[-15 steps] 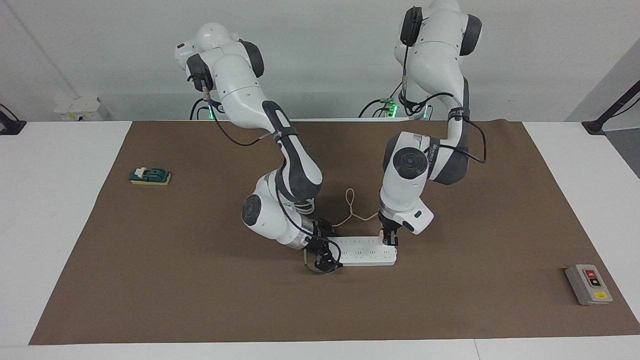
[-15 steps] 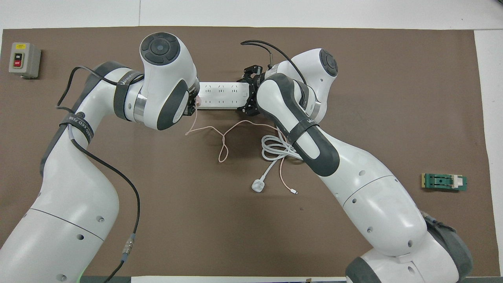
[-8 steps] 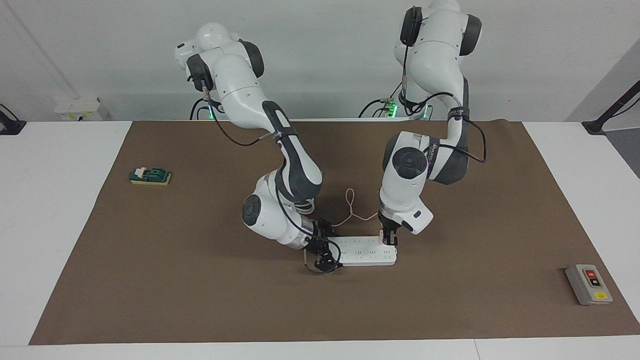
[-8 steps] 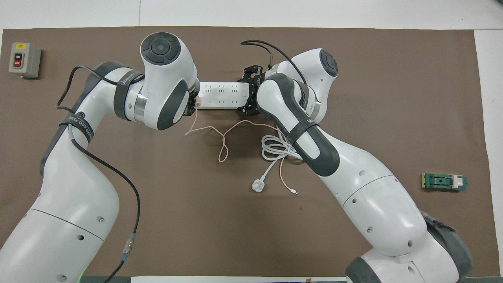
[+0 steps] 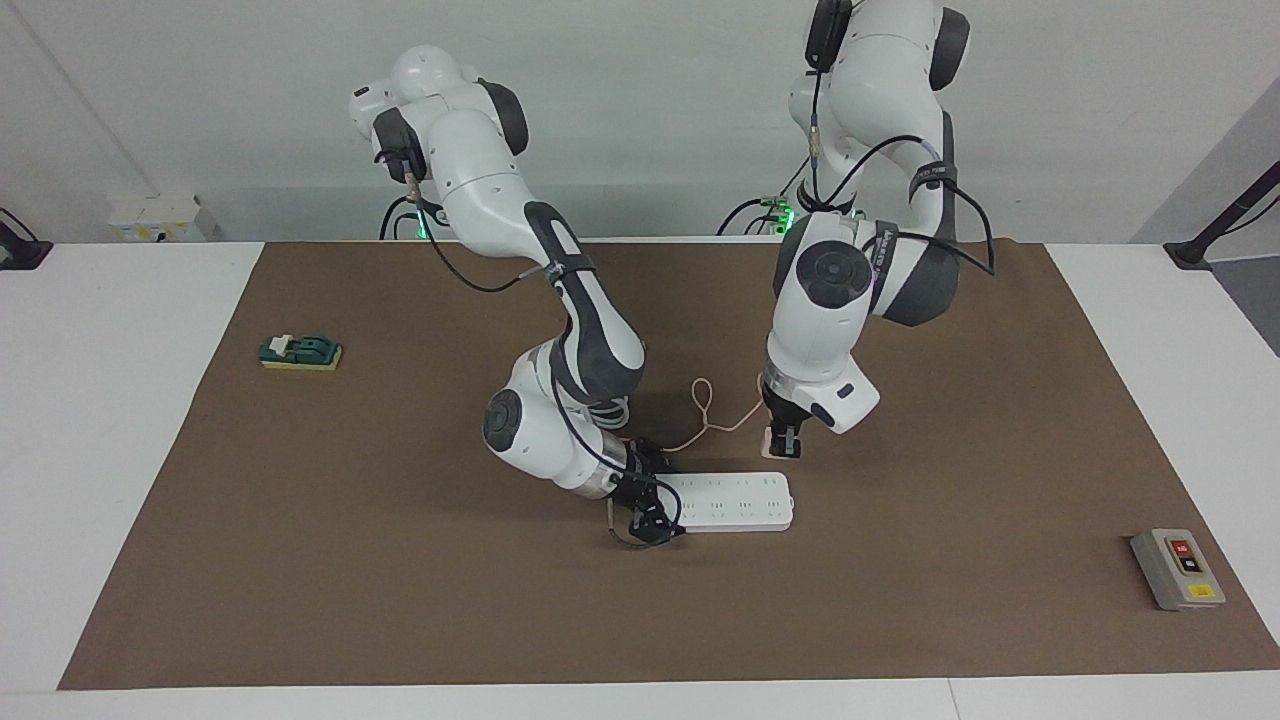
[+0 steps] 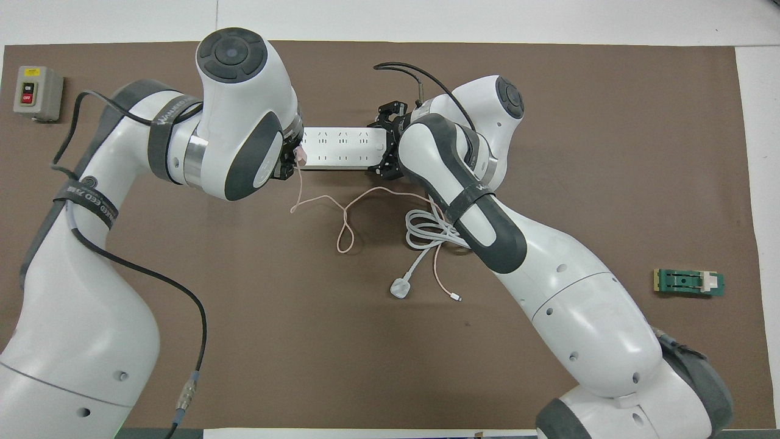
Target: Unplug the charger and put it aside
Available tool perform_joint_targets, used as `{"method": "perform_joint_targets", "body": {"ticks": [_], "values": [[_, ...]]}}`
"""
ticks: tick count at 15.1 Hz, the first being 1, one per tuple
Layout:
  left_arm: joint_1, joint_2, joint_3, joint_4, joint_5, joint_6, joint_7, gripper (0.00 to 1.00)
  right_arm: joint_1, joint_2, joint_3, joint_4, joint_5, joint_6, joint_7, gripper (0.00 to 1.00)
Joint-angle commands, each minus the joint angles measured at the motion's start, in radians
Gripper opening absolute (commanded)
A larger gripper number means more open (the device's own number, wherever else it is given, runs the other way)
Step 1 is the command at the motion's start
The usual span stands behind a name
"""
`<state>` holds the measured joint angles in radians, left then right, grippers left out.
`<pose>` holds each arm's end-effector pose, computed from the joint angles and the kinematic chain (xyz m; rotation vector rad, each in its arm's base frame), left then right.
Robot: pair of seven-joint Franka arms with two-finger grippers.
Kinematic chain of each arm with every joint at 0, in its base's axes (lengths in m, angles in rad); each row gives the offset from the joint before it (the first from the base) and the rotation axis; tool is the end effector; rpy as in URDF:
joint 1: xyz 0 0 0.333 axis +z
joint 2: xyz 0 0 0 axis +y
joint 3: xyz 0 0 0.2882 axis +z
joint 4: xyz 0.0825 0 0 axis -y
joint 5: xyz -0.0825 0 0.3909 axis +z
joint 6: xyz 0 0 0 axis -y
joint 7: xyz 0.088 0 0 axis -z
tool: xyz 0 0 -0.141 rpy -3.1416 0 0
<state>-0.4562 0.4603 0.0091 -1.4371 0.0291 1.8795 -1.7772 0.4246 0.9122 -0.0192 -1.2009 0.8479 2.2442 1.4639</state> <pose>0.6179 -0.2937 0.3648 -2.4579 -1.9078 -0.0319 0.6905 0.3456 0.2003 -1.8325 1.8025 0.6290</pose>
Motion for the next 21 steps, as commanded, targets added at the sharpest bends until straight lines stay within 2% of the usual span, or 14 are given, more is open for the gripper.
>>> {"method": "perform_joint_targets", "body": {"ticks": [1, 4, 5, 6, 7, 10, 14, 19, 21], "values": [[-0.007, -0.034, 0.012, -0.083, -0.014, 0.013, 0.117, 0.00, 0.002, 0.013, 0.005, 0.000, 0.028, 0.040, -0.042, 0.52], [-0.007, -0.046, 0.012, -0.100, -0.014, 0.003, 0.344, 0.00, -0.001, 0.010, 0.005, 0.003, 0.026, 0.034, -0.002, 0.82], [-0.004, -0.054, 0.012, -0.106, -0.014, 0.003, 0.422, 0.00, -0.004, 0.007, 0.004, 0.004, 0.025, 0.028, 0.009, 0.83], [0.001, -0.058, 0.014, -0.118, -0.015, 0.004, 0.521, 0.00, -0.009, 0.001, 0.004, 0.004, 0.026, 0.023, 0.009, 0.96], [0.019, -0.074, 0.014, -0.129, -0.014, 0.000, 0.624, 0.00, -0.007, -0.006, 0.004, 0.004, 0.025, 0.023, 0.009, 1.00], [0.109, -0.168, 0.014, -0.221, -0.015, -0.022, 1.078, 0.00, -0.017, -0.036, 0.004, 0.001, 0.022, 0.014, 0.012, 1.00], [0.235, -0.264, 0.014, -0.359, -0.015, -0.016, 1.545, 0.00, -0.049, -0.085, -0.001, -0.003, 0.023, -0.046, 0.045, 1.00], [0.454, -0.334, 0.009, -0.491, -0.035, -0.005, 2.005, 0.00, -0.144, -0.249, -0.019, -0.074, 0.010, -0.170, 0.050, 1.00], [0.546, -0.405, 0.011, -0.659, -0.135, 0.080, 2.146, 0.00, -0.202, -0.312, -0.021, -0.074, -0.032, -0.244, 0.044, 1.00]]}}
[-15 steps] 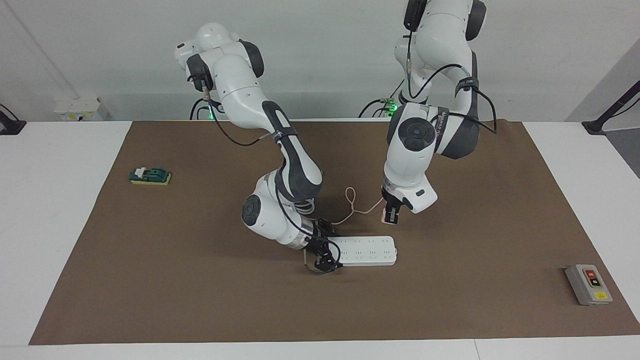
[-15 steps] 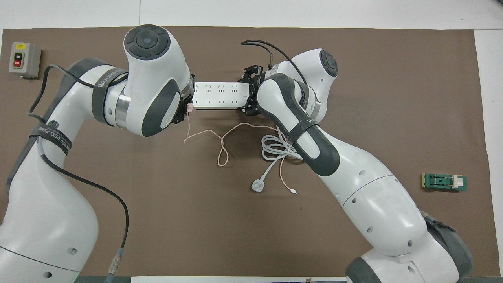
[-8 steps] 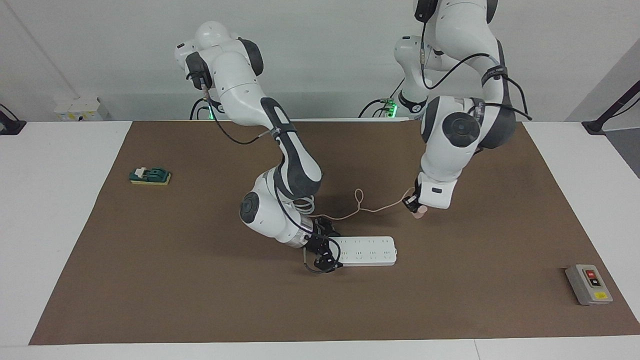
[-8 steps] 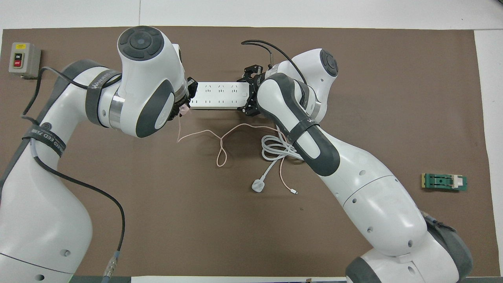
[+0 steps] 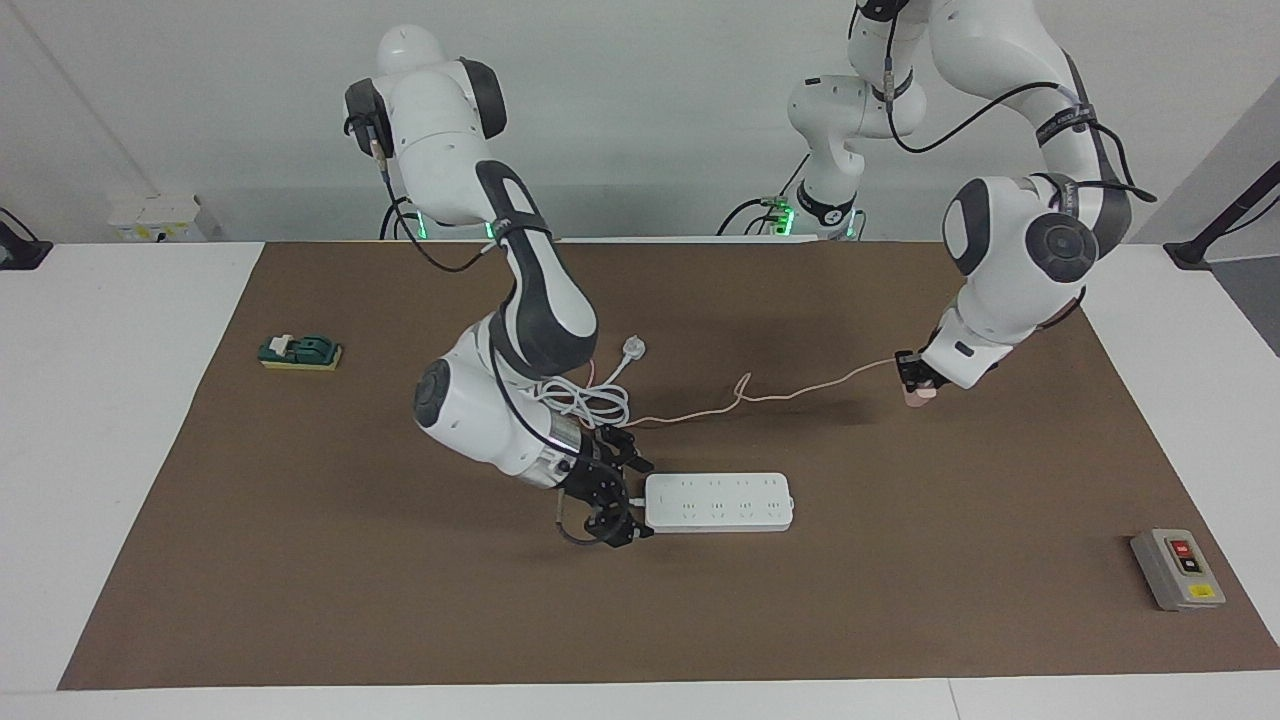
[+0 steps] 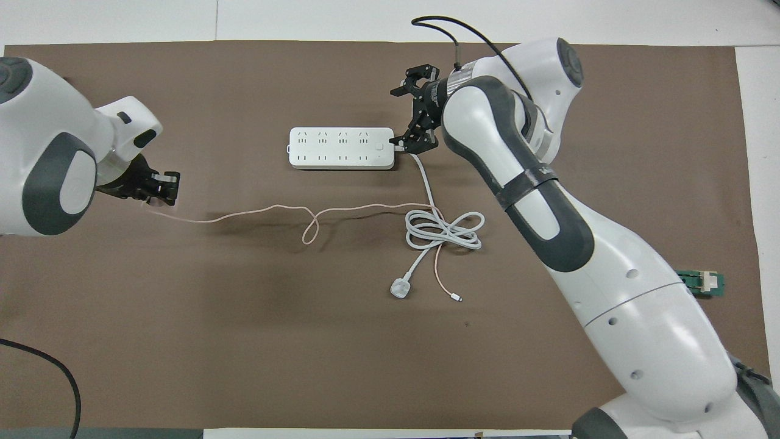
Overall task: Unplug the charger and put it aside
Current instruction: 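Pull the charger out with the left gripper while the right gripper lifts away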
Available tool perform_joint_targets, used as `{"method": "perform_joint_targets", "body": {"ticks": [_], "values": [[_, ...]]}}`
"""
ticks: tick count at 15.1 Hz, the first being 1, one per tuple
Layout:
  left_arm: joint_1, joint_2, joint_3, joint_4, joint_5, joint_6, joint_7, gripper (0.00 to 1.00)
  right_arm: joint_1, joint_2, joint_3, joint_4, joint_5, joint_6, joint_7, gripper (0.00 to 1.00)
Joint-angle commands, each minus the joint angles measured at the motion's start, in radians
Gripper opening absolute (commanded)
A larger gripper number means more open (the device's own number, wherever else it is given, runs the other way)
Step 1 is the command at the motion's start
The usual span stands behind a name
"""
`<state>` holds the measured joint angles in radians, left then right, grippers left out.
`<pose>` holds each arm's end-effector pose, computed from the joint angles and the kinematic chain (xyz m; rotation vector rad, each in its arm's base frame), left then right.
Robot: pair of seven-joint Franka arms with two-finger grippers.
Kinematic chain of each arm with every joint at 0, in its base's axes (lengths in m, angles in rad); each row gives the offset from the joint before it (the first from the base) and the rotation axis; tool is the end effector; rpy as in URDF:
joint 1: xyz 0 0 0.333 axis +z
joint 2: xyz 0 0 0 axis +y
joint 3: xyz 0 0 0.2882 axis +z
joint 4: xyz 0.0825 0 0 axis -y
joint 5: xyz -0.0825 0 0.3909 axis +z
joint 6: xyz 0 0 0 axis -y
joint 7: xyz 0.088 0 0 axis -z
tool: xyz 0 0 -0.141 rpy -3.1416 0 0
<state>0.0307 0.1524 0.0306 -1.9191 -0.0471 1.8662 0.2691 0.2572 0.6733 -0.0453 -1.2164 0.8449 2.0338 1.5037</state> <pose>0.5645 0.0293 0.3342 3.0412 -0.2887 -0.3004 0.7247 0.2309 0.3620 -1.7090 1.7915 0.6241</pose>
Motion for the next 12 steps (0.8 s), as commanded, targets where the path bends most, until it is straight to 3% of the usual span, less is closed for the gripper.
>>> {"method": "perform_joint_targets", "body": {"ticks": [1, 5, 8, 9, 10, 11, 12], "values": [[0.061, -0.115, -0.011, -0.228, -0.078, 0.138, 0.133, 0.00, -0.045, -0.095, 0.005, -0.058, -0.068, -0.053, 0.003, 1.00], [0.051, -0.162, -0.011, -0.362, -0.129, 0.246, 0.147, 0.00, -0.067, -0.168, 0.005, -0.058, -0.242, -0.135, -0.022, 1.00], [0.058, -0.191, -0.006, -0.499, -0.129, 0.460, 0.177, 0.00, -0.069, -0.218, 0.004, -0.068, -0.303, -0.214, -0.106, 1.00], [0.064, -0.195, -0.003, -0.526, -0.129, 0.500, 0.182, 0.16, -0.078, -0.230, 0.004, -0.068, -0.337, -0.248, -0.143, 1.00], [0.078, -0.195, -0.001, -0.528, -0.129, 0.498, 0.182, 0.52, -0.081, -0.242, 0.004, -0.068, -0.371, -0.273, -0.183, 1.00], [0.109, -0.197, -0.001, -0.528, -0.128, 0.492, 0.182, 0.98, -0.087, -0.256, 0.004, -0.068, -0.409, -0.305, -0.244, 1.00], [0.142, -0.197, -0.001, -0.517, -0.122, 0.461, 0.183, 1.00, -0.096, -0.267, 0.004, -0.068, -0.449, -0.341, -0.325, 1.00]]}}
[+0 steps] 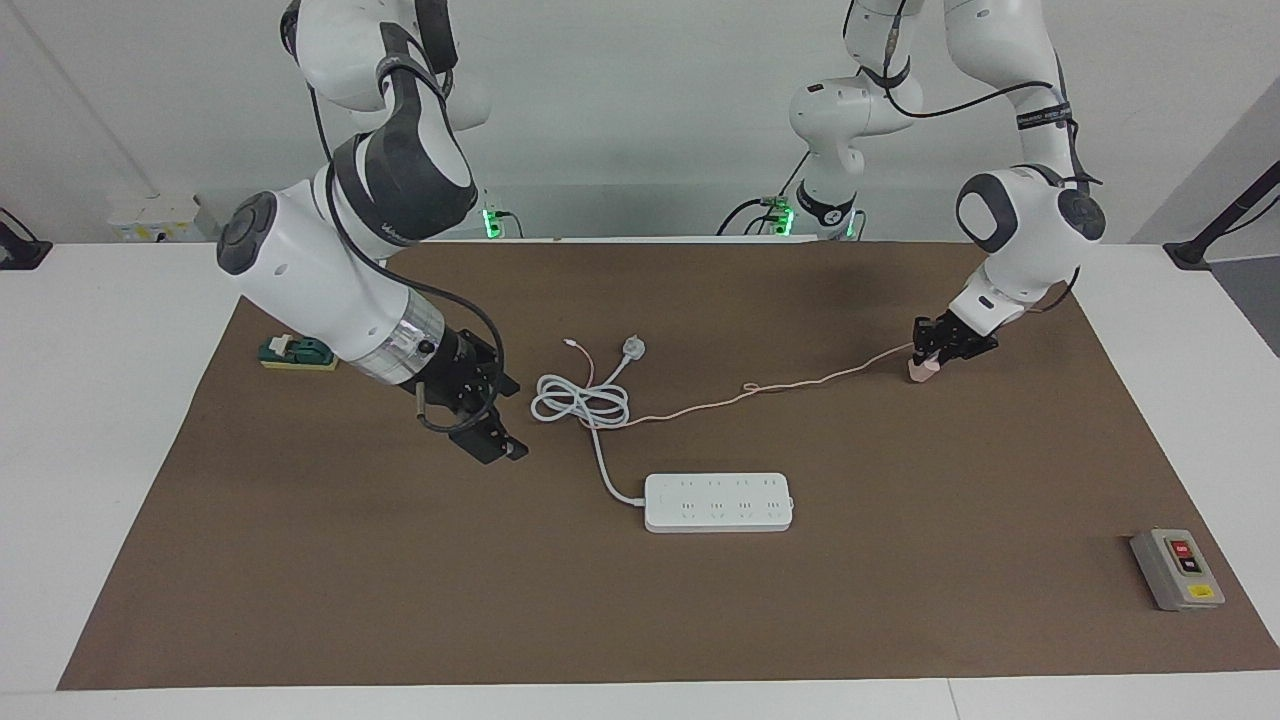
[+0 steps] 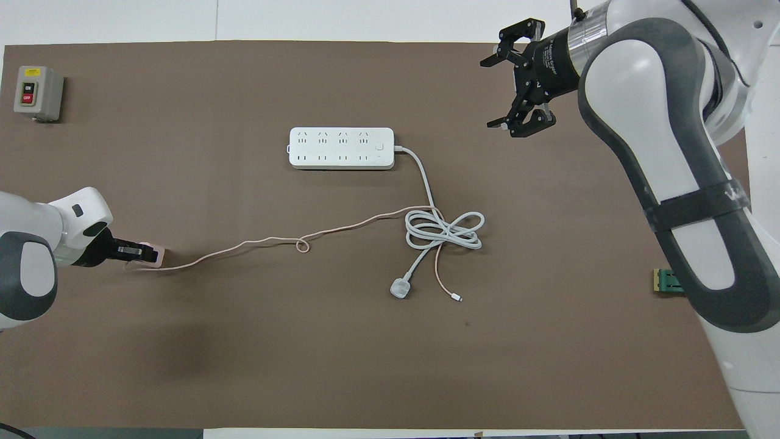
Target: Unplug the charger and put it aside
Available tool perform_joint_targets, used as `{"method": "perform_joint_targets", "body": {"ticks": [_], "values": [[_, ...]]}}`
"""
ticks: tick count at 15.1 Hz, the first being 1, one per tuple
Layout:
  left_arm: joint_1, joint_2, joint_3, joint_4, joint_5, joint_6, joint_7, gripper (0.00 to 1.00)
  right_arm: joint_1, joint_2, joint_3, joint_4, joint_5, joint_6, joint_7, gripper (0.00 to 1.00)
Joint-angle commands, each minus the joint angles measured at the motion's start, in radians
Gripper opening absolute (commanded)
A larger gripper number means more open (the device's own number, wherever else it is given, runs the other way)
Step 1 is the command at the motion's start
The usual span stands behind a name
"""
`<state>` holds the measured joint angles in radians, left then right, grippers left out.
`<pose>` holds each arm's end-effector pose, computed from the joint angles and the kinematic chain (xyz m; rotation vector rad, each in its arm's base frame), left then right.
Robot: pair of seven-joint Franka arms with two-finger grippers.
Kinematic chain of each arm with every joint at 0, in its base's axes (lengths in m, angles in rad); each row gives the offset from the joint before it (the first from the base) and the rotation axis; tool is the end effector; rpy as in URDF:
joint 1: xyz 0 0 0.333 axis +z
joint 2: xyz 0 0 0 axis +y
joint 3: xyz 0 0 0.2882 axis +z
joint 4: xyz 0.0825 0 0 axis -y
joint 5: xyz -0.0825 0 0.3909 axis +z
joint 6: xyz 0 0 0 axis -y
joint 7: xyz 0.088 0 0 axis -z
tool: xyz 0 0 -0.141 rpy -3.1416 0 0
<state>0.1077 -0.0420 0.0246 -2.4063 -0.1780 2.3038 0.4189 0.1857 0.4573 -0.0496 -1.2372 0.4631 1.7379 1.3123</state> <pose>0.4800 0.0556 0.2581 2.9903 -0.2448 -0.0343 0.6798 0.1557 0.4638 -2.2506 1.6044 0.3612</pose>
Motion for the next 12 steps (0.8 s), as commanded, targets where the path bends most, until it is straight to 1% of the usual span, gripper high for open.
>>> {"method": "perform_joint_targets", "body": {"ticks": [1, 4, 6, 8, 9, 12], "values": [[0.087, -0.002, 0.006, -0.004, 0.020, -0.016, 0.044, 1.00, -0.029, -0.064, 0.008, -0.047, -0.105, -0.079, -0.219, 1.00], [0.099, 0.005, 0.006, 0.172, 0.051, -0.226, 0.037, 1.00, -0.061, -0.097, 0.008, -0.047, -0.201, -0.159, -0.485, 1.00], [0.083, 0.010, 0.005, 0.266, 0.054, -0.311, -0.030, 1.00, -0.090, -0.117, 0.008, -0.047, -0.268, -0.195, -0.699, 1.00], [0.058, 0.007, -0.012, 0.311, 0.054, -0.330, -0.110, 1.00, -0.112, -0.144, 0.008, -0.054, -0.337, -0.210, -0.909, 1.00], [0.018, 0.002, -0.014, 0.326, 0.054, -0.331, -0.133, 1.00, -0.124, -0.166, 0.008, -0.068, -0.372, -0.210, -1.017, 1.00], [-0.040, -0.004, -0.020, 0.398, 0.054, -0.372, -0.250, 1.00, -0.156, -0.245, 0.008, -0.126, -0.432, -0.207, -1.243, 1.00]]}}
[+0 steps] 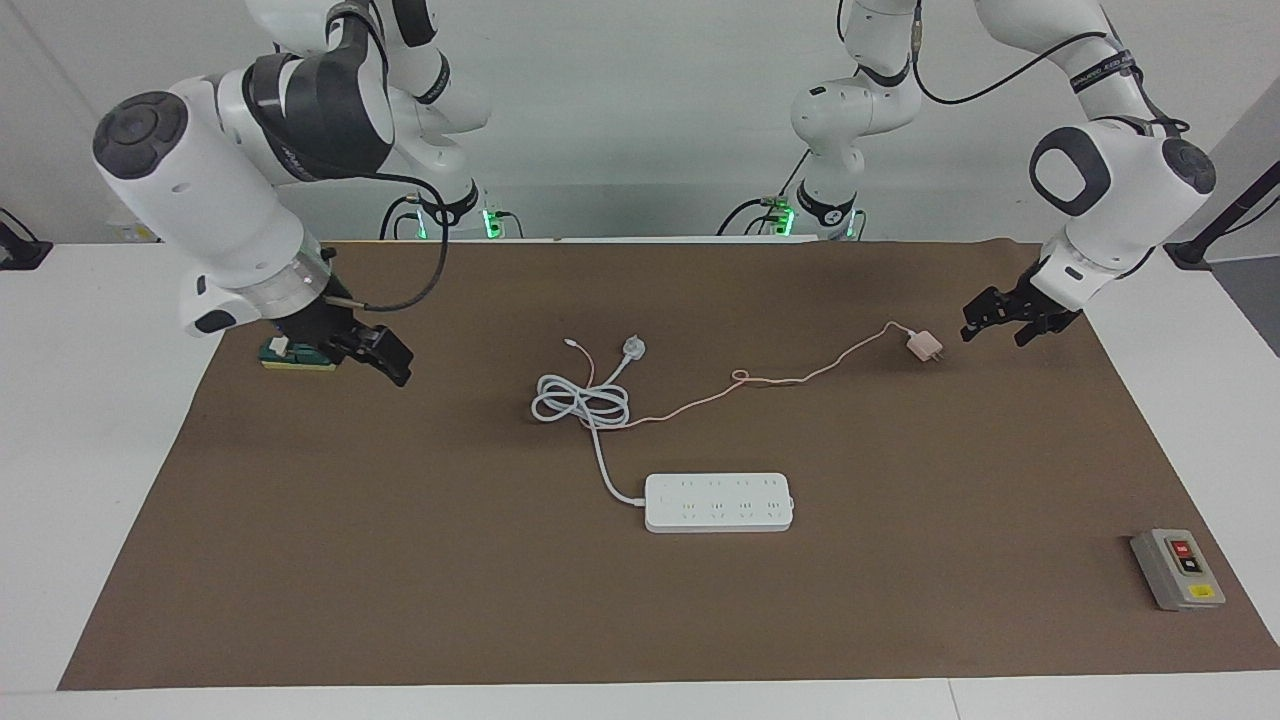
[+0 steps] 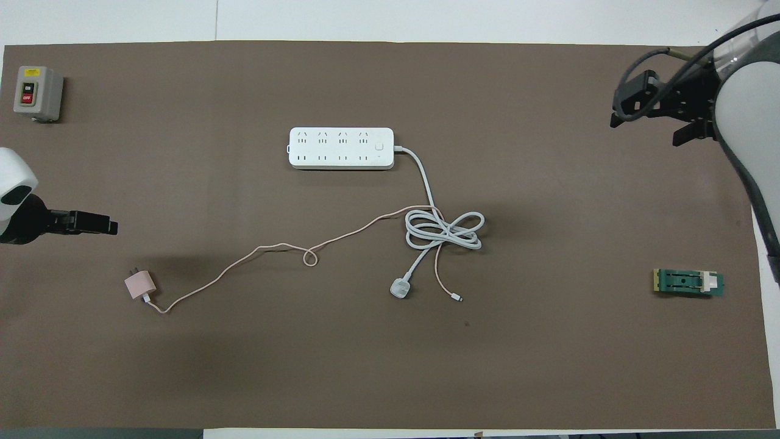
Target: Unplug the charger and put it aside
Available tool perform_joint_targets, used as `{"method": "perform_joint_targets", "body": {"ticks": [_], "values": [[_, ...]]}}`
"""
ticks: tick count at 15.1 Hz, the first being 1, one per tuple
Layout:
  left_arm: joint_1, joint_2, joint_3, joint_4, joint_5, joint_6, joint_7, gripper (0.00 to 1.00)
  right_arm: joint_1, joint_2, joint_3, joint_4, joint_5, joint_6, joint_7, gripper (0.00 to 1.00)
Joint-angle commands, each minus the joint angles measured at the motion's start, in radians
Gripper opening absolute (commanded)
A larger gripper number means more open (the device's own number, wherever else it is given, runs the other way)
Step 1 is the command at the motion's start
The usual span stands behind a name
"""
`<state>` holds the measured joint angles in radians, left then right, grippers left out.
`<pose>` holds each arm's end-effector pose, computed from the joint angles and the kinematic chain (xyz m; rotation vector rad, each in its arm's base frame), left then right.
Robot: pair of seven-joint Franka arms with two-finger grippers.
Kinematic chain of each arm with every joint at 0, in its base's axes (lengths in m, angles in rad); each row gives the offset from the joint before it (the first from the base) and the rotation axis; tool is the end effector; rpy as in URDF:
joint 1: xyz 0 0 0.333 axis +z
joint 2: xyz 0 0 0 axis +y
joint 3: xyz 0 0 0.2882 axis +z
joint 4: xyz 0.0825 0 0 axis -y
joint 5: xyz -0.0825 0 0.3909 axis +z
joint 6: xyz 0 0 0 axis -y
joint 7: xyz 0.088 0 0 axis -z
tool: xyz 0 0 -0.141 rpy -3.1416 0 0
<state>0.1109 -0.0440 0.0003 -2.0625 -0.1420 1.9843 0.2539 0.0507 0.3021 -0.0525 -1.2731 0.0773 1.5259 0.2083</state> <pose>0.5395 0.0469 0.3866 3.0058 -0.1253 -0.0153 0.6366 0.0145 0.5197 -3.0678 0.3179 0.0849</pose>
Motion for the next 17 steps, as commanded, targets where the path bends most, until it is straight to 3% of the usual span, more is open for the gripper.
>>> {"method": "perform_joint_targets", "body": {"ticks": [1, 4, 6, 8, 11, 14, 17], "values": [[-0.065, -0.004, 0.004, 0.088, 0.018, -0.070, -0.132, 1.00, -0.022, -0.124, 0.011, -0.118, -0.074, 0.006, -0.171, 1.00], [-0.094, -0.020, 0.003, 0.178, 0.021, -0.165, -0.277, 1.00, -0.023, -0.263, 0.013, -0.236, -0.106, 0.007, -0.205, 1.00], [-0.108, -0.062, -0.003, 0.199, 0.088, -0.238, -0.310, 1.00, -0.041, -0.326, 0.014, -0.293, -0.106, 0.002, -0.221, 1.00], [-0.132, -0.102, -0.019, 0.199, 0.128, -0.265, -0.433, 1.00, -0.074, -0.342, 0.033, -0.311, -0.106, -0.001, -0.256, 1.00], [-0.131, -0.119, -0.046, 0.216, 0.128, -0.326, -0.456, 1.00, -0.104, -0.342, 0.037, -0.311, -0.106, -0.003, -0.316, 1.00], [-0.132, -0.042, -0.046, 0.315, 0.130, -0.413, -0.453, 1.00, -0.120, -0.340, 0.037, -0.308, -0.096, -0.006, -0.337, 1.00], [-0.134, -0.045, -0.046, 0.305, 0.125, -0.410, -0.452, 1.00, -0.121, -0.340, 0.037, -0.304, -0.083, -0.084, -0.302, 1.00]]}}
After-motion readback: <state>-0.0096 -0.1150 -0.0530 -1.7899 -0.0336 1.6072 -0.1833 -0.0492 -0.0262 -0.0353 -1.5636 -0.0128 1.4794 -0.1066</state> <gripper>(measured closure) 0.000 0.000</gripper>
